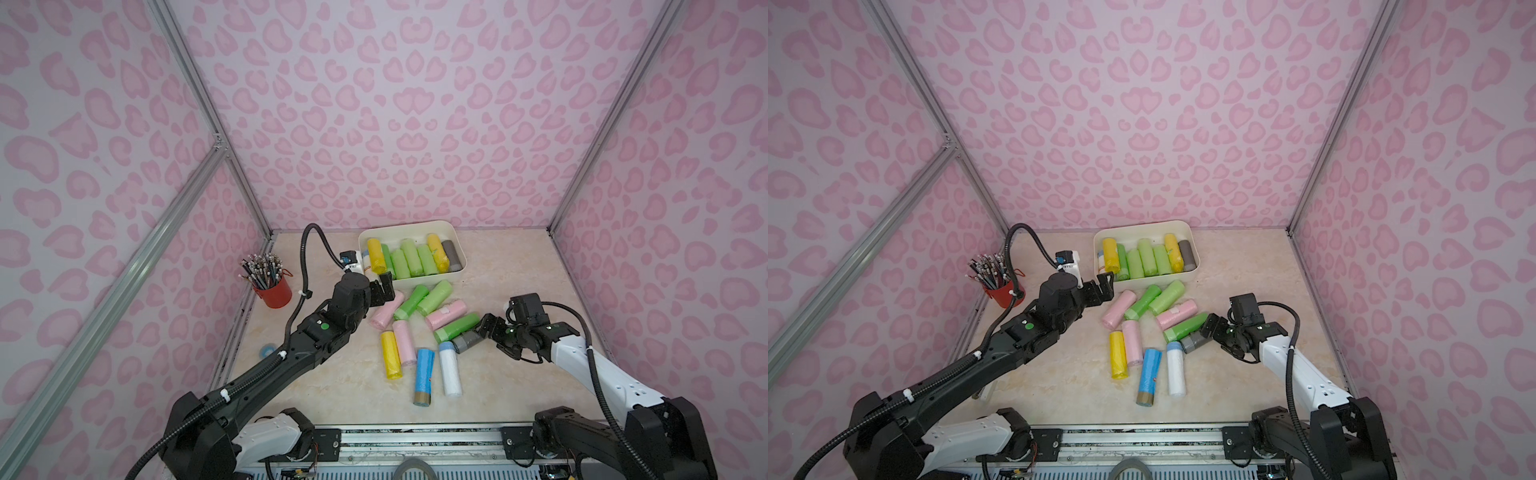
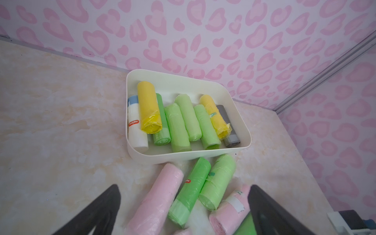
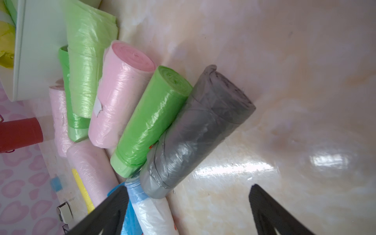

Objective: Put the roll of trash bags into the storage box
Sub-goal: Pick up the roll of trash bags from the center of the board.

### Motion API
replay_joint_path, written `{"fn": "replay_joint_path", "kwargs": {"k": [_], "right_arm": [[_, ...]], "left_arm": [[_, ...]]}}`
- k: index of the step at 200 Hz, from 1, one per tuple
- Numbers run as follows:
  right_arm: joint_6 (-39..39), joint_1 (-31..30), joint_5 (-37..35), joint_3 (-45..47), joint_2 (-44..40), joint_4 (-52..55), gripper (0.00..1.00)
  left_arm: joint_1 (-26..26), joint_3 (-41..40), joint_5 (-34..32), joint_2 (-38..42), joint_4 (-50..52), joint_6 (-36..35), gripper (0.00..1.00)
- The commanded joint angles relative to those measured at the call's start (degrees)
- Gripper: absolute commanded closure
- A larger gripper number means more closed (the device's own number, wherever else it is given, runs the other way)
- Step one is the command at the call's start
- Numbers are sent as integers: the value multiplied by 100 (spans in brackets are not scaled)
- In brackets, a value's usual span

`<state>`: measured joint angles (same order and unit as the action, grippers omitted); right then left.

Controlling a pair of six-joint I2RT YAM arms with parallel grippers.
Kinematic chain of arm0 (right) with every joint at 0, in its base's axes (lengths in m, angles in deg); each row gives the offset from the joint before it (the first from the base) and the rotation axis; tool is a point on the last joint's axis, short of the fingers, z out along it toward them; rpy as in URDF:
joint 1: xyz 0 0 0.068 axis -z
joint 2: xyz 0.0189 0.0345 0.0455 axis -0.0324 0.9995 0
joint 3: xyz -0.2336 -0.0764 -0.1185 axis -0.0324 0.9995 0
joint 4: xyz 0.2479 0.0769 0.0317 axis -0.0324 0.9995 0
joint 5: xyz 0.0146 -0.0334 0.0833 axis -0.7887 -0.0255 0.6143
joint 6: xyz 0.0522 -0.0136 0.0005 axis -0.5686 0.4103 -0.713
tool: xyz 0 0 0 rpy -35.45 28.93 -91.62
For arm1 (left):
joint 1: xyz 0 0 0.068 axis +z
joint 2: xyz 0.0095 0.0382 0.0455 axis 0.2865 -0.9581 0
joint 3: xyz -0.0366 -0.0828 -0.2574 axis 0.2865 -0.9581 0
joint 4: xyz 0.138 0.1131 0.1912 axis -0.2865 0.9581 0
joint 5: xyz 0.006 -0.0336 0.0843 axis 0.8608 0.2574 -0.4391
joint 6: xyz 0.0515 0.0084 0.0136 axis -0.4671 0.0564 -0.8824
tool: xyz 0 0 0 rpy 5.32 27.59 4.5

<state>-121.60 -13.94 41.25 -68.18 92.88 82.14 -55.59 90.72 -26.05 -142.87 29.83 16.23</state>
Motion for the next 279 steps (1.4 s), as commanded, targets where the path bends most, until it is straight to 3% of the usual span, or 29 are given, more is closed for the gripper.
{"fn": "replay_joint_path", "kwargs": {"k": [1, 61, 213, 279], "right_arm": [[-431, 6, -82, 120, 44, -355, 1], [-974, 6, -243, 317, 188, -871, 20], [-1100, -419, -659, 362, 1143, -1206, 32], [-903, -504, -1076, 273, 1287, -773, 44]], "left_arm": [[0, -117, -89, 236, -152, 144, 0], [0, -214, -68, 283, -183, 95, 0], [9, -199, -11, -110, -245, 29, 0], [26, -201, -49, -141, -206, 5, 0]]}}
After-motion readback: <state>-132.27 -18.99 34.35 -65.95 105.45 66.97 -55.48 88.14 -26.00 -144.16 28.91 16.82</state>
